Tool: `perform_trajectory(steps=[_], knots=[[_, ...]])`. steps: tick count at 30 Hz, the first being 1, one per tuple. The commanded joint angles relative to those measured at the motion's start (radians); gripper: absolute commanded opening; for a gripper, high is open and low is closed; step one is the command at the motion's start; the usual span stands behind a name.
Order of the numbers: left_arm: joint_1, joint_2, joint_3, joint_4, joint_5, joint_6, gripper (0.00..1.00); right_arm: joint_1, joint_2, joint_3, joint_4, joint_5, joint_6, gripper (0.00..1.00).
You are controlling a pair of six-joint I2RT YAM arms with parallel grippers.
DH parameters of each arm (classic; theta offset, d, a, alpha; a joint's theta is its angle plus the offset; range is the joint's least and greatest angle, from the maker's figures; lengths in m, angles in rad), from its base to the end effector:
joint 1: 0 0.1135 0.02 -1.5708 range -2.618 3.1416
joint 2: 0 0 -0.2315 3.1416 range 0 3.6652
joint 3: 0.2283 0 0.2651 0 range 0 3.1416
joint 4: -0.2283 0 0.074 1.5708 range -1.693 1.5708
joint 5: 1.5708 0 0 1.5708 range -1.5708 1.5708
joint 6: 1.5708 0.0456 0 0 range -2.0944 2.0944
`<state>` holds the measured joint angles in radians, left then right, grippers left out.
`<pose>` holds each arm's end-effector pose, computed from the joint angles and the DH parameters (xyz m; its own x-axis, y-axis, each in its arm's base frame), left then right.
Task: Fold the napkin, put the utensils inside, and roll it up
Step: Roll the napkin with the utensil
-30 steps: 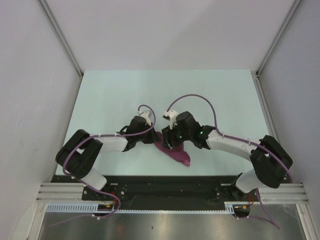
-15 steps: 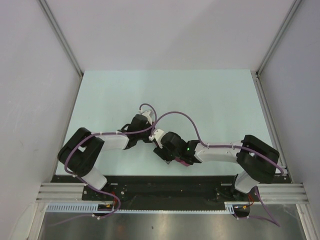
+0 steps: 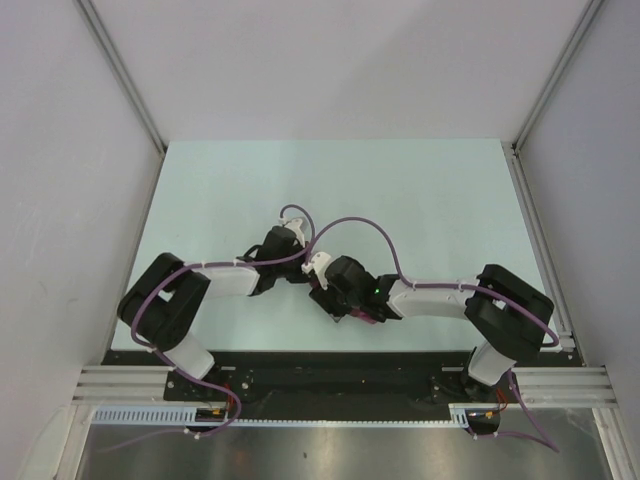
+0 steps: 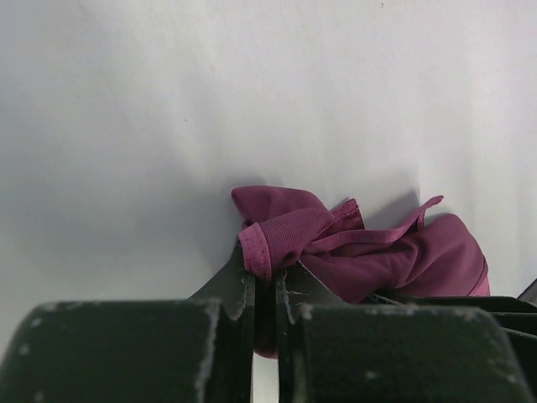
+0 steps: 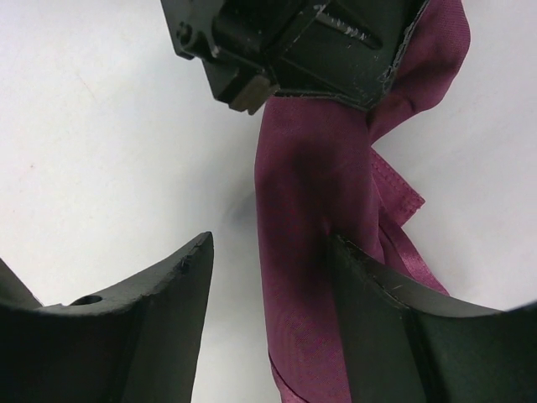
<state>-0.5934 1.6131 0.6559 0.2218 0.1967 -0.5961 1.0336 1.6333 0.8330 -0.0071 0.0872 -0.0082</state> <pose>0.2566 -0.1839 0.0886 -0.8356 -0.1005 -0.5401 0.2410 0.8164 -0.5248 0.1774 0.2900 0.1148 -0.3629 -0.6253 -0.6908 -0.8281 0.5564 -0.0686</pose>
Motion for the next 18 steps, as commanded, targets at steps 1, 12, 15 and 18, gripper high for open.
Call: perform_trajectory(steps=[1, 12, 15, 18], knots=[[-0.005, 0.024, 0.03, -0.056, 0.026, 0.036, 0.0, -0.001, -0.026, 0.031, -0.066, 0.063, -0.021, 0.63], [-0.005, 0.021, 0.028, -0.058, 0.032, 0.033, 0.0, 0.026, -0.053, 0.048, -0.077, 0.147, -0.07, 0.67], [-0.005, 0.019, 0.027, -0.058, 0.032, 0.035, 0.0, 0.028, -0.053, 0.048, -0.065, 0.161, -0.088, 0.67], [-0.005, 0.019, 0.025, -0.059, 0.032, 0.033, 0.0, 0.032, -0.066, 0.054, -0.064, 0.163, -0.099, 0.67]])
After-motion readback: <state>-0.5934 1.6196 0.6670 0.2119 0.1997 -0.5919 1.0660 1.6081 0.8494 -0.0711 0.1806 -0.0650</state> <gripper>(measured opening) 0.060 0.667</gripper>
